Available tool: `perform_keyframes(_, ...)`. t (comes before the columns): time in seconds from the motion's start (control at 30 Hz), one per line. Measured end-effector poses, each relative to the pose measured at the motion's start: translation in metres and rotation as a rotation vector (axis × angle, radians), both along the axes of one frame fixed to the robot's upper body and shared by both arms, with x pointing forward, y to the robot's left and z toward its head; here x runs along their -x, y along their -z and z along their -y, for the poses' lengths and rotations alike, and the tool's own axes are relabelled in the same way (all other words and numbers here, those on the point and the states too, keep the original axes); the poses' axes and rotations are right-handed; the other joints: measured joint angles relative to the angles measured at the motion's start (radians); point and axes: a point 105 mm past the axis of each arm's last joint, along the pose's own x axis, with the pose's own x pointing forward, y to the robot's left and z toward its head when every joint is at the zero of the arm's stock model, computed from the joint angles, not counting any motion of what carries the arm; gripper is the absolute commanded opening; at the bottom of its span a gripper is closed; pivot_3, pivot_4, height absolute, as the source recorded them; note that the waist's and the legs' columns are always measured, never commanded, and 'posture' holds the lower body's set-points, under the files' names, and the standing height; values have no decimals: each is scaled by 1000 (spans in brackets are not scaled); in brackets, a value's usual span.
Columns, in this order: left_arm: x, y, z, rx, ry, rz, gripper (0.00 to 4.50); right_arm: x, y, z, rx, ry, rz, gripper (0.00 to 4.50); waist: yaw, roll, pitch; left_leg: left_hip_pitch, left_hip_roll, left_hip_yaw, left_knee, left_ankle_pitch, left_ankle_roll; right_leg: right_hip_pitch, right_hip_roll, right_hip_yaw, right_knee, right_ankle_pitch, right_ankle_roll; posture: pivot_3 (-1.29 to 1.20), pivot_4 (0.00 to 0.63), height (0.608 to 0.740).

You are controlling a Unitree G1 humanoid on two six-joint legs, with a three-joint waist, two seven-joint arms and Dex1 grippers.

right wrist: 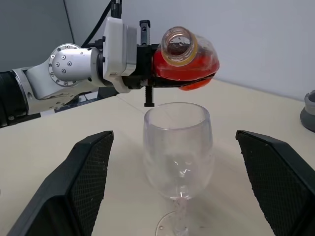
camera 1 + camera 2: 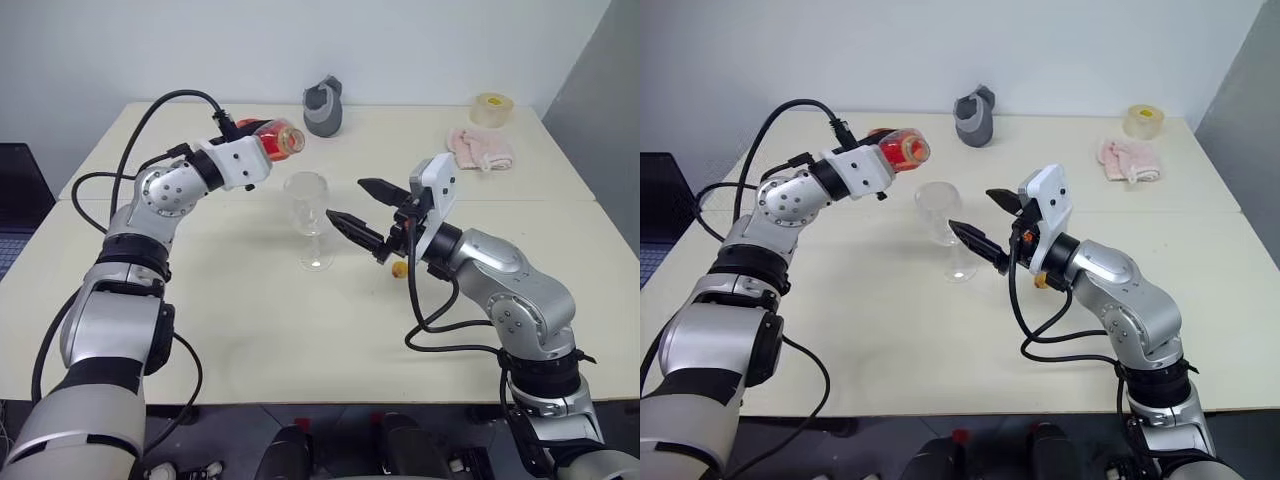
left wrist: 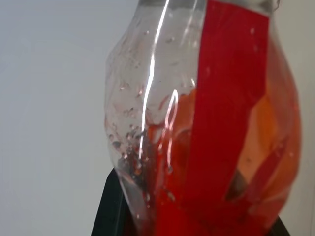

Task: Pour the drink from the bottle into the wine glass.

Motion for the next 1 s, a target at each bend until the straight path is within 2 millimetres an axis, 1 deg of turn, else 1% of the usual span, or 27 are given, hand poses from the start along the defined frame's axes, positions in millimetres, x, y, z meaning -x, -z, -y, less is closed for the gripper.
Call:
perform_keyframes(0.1,2,-1,-4,-26,-3,12,935,-1,0,0,5,6,3,4267,0,0,0,0,0,0,0,0,0,0,0,0,0,0,0,0,150,740)
perform_keyframes(0.3,2,-11,-9,-58,-21,46,935,0,3,0,2,7,-4,4267,-1,0,0,0,0,0,0,0,0,0,0,0,0,0,0,0,150,740)
perform_keyframes(0.57,2,-3,-12,-173,-31,44,935,0,4,-1,-9,4,-6,4267,-2,0,0,0,0,0,0,0,0,0,0,0,0,0,0,0,150,740)
perform_keyframes(1.0,1,-14,-14,-271,-54,113,935,2,8,-2,-20,1,-22,4267,-2,0,0,0,-1,1,0,0,0,0,0,0,0,0,0,0,150,740)
